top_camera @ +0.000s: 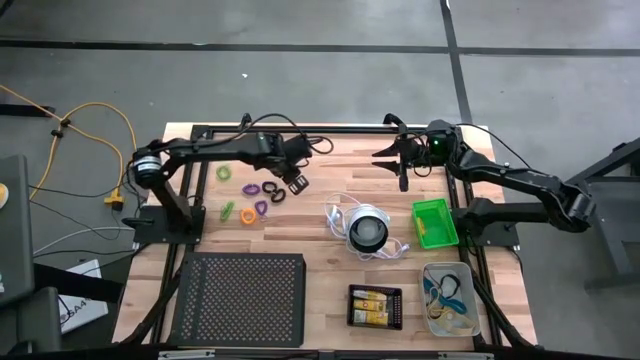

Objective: Pick & Place Office Desk Supplies
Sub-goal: Put the left black spring keychain into the green bin

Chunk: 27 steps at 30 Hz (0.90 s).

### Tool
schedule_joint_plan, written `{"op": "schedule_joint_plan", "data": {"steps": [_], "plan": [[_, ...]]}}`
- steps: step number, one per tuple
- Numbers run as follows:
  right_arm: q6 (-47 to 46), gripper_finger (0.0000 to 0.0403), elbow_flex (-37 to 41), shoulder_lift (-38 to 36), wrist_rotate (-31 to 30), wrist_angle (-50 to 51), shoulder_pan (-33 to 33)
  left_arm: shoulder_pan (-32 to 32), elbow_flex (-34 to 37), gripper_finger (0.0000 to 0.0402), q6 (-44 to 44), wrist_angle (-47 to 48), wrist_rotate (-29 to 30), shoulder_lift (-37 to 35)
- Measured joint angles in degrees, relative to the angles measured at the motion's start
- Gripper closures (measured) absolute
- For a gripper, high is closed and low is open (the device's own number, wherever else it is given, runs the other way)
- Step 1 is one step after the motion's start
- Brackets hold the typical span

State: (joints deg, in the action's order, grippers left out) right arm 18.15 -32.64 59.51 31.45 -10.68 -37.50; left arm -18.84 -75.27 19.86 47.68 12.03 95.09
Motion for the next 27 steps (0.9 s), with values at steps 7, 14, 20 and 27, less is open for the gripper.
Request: {"op": "schedule_joint_plan", "data": {"steps": [7, 14, 20, 27], "plan": [[0.00, 0.0310, 0.00, 0.00, 0.00, 0.15, -0.01, -0.44, 12.16, 0.0297, 10.34, -7.31, -2.13, -4.73], [0.00, 0.0310, 0.00, 0.00, 0.01, 0.15, 0.00, 1.66, 15.59, 0.0297, 15.43, -7.17, -1.07, -5.97], [0.00, 0.0310, 0.00, -0.01, 0.00, 0.17, -0.01, 1.82, 15.87, 0.0297, 17.75, -5.66, 1.04, -6.01], [0.00, 0.0310, 0.00, 0.00, -0.01, 0.17, -0.02, 1.82, 19.36, 0.0297, 20.63, -7.45, 1.34, -6.01]]}}
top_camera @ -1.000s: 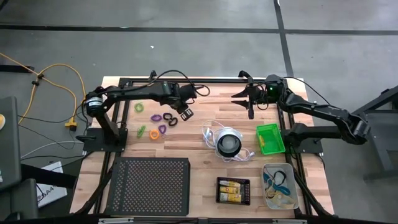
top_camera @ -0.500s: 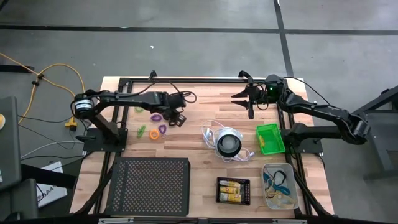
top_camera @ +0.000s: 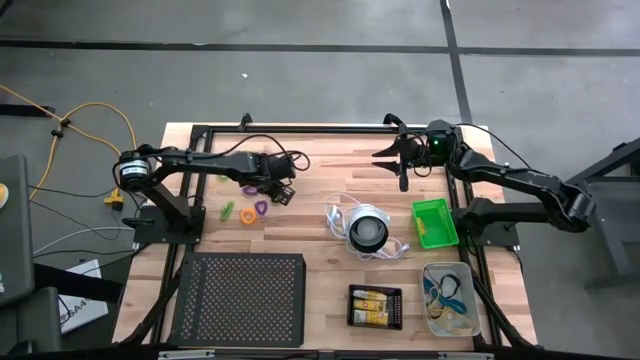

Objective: Pick & Place Office Desk Supplies
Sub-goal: Put the left black spring keychain into the green bin

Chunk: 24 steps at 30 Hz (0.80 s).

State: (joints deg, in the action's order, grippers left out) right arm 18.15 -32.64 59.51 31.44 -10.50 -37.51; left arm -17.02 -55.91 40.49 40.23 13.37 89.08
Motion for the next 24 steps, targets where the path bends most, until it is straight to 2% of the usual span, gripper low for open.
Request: {"op": "schedule_joint_plan", "data": {"steps": [24], "plan": [[0.00, 0.0310, 0.00, -0.02, 0.02, 0.07, 0.02, -0.11, 0.65, 0.0297, 1.23, -2.66, -0.93, 4.24]]}}
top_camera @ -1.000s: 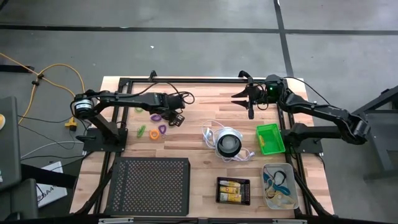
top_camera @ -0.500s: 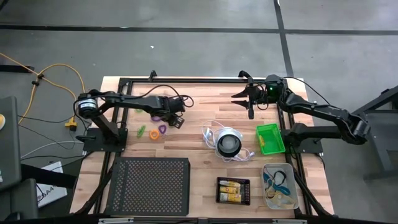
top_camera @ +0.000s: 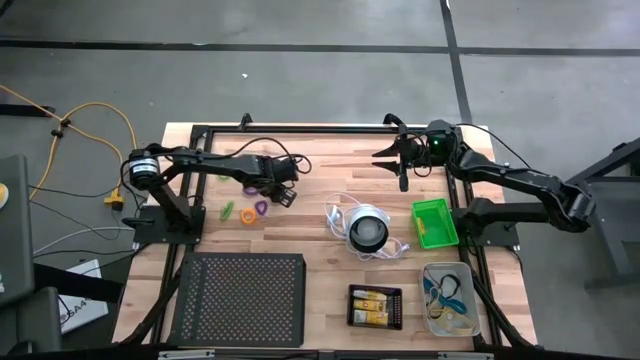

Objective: Pick & Place Office Desk Supplies
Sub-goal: Put the left black spring keychain into the green bin

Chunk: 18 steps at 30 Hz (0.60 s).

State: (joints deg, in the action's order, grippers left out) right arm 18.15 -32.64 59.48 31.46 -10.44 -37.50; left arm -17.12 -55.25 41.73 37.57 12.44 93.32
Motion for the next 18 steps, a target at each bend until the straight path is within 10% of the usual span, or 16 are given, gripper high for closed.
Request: {"op": "schedule_joint_plan", "data": {"steps": [18], "plan": [[0.02, 0.0310, 0.00, 0.00, -0.02, 0.17, 0.00, -0.13, 0.38, 0.0330, 0.19, 0.15, 1.34, -0.02]]}}
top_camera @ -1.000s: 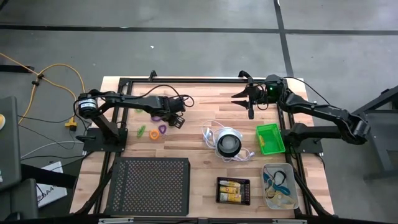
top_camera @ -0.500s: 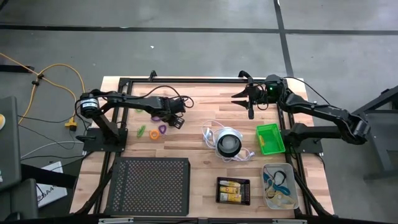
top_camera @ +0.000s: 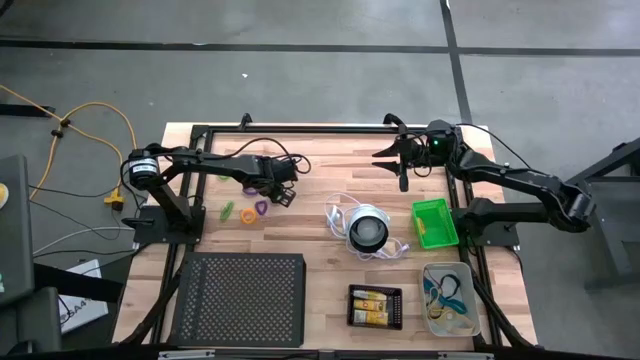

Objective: Pick & Place Office Desk Supplies
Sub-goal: Put the left black spring keychain into the green bin

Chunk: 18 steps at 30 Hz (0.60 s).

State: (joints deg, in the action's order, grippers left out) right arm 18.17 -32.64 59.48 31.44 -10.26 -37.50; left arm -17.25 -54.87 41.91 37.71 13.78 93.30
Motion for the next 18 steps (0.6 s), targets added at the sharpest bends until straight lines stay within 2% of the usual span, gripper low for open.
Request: {"op": "schedule_joint_plan", "data": {"steps": [7, 18], "plan": [[-0.02, 0.0310, 0.00, 0.00, 0.02, 0.15, -0.01, -0.54, 0.00, 0.0351, -0.30, -0.10, 0.01, 0.16], [-0.01, 0.0310, 0.00, 0.00, 0.00, 0.17, 0.00, -0.53, 0.26, 0.0353, -0.28, -0.72, -0.55, 0.79]]}}
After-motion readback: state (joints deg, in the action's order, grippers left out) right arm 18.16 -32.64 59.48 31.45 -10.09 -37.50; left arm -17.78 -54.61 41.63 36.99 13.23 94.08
